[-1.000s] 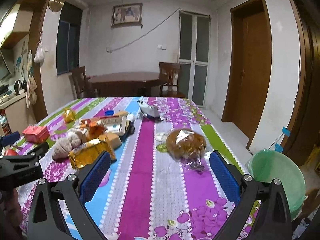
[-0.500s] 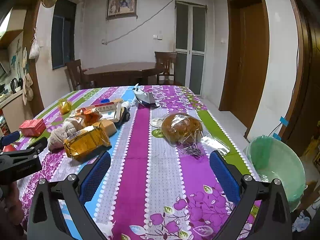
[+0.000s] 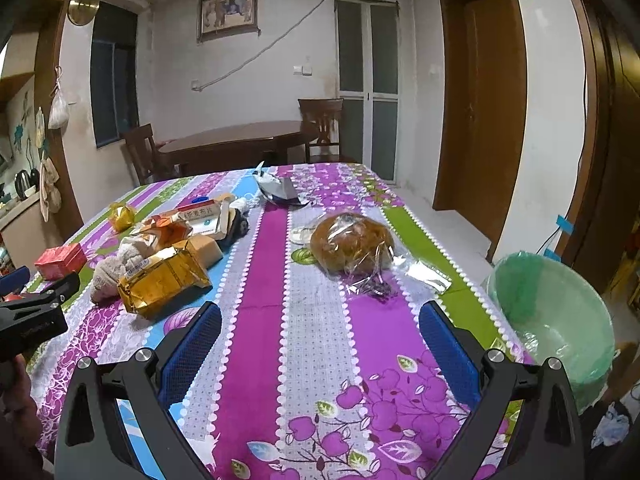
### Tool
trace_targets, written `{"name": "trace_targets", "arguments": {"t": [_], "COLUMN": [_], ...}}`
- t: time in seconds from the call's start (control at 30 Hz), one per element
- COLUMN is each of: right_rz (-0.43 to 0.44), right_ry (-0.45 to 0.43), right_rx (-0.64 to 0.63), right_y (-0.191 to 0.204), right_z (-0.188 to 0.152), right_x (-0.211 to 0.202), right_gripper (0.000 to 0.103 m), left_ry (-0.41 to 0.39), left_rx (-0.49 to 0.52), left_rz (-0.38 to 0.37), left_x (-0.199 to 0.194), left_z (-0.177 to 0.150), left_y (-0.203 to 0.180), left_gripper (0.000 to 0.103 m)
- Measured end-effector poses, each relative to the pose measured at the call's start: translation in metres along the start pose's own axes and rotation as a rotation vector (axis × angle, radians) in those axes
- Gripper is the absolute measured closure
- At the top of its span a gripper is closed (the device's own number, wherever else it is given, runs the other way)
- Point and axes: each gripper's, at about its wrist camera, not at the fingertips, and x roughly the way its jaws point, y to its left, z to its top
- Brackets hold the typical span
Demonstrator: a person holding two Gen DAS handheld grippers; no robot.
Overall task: Collect trash
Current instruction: 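Move both tools toward the items on the table, left toward the gold packet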
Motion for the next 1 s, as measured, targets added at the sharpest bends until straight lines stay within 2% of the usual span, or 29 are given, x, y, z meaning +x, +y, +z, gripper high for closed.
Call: {"name": "trace_targets", "arguments": {"t": [0.43, 1.0], "right_rz": [-0.012, -0.019], "right_ry": [0.021, 0.041], "right_rx": [-0.014, -0.021], "right_y": [0.0, 0.0], "right_z": [-0.006, -0.009], "right_x": [0.009, 0.019], "right_gripper": [0.004, 0.004], "left_ry": [0.036, 0.026], "left_rx": [-0.022, -0.006], "left_rz": [-0.003, 0.023], "left_x": [0.007, 0.011], "left_z": [-0.001, -0.004], "left_y": [0.005, 0.004], "left_gripper": [0.005, 0.005]}}
